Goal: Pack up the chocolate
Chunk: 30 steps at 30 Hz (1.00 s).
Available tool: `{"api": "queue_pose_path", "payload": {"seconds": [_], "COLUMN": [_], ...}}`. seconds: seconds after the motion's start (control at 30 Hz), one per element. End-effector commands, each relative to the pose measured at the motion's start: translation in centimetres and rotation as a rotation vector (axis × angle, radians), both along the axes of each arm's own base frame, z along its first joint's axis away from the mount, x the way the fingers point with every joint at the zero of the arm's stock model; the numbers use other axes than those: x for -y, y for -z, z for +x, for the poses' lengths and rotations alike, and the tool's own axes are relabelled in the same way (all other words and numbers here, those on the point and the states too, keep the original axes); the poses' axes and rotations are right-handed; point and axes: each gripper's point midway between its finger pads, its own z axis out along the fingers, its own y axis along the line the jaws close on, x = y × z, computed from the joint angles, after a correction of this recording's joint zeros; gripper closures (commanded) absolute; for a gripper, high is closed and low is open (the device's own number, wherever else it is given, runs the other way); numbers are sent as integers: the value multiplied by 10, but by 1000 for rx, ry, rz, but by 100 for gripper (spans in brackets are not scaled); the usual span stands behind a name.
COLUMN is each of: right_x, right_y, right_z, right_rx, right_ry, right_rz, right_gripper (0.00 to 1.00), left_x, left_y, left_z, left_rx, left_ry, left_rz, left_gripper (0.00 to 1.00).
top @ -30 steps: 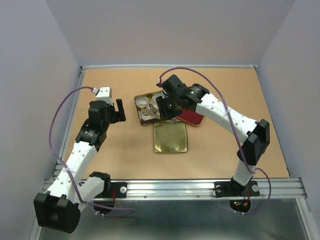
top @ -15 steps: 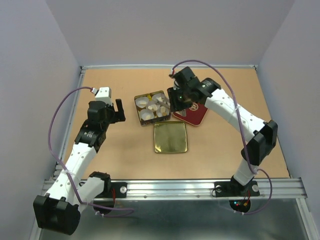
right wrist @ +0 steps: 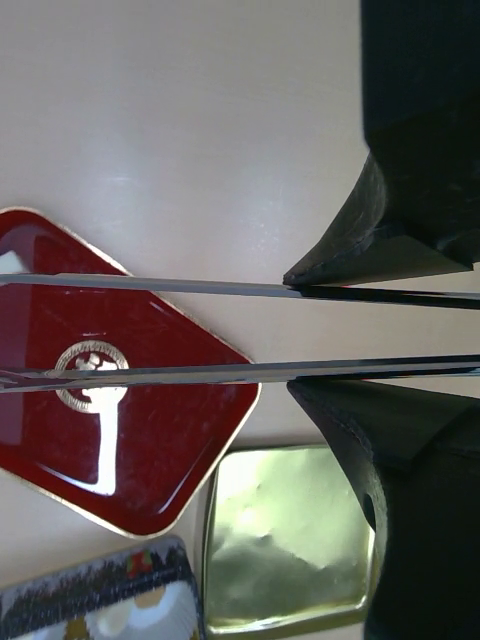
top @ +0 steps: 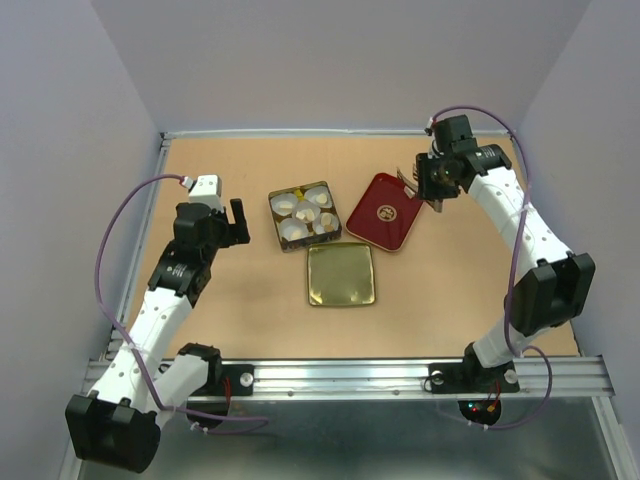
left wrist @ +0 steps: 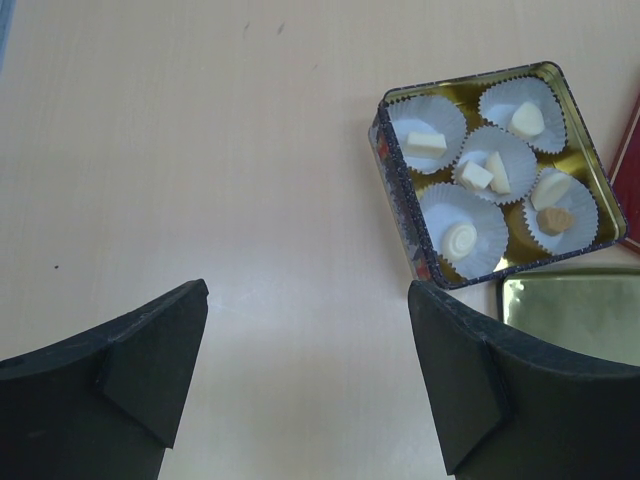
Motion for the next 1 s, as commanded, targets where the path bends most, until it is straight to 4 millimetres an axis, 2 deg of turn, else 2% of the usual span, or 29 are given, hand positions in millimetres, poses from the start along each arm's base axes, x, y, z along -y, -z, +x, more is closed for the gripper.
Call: {"api": "queue_pose_path", "payload": {"seconds": [0.0, 0.2, 0.57, 0.97], "right_x": [21, 31, 34, 47], "right_y": [5, 16, 47, 58], "right_z": [9, 15, 12, 16], "right_rx": [17, -4, -55, -58], "right_ry": [-7, 9, 5, 25], "right_rz": [-40, -48, -48, -77], "right_gripper": [55, 55, 55, 55], "left_x": [-3, -4, -4, -3], "left_y": [-21, -20, -20, -21], "left_z": [1, 0, 0, 5], "left_rx": [60, 58, 56, 54], "left_ry": [-12, -12, -18, -18], "left_rz": [1, 5, 4, 8], "left_gripper": [7, 7, 7, 7]}}
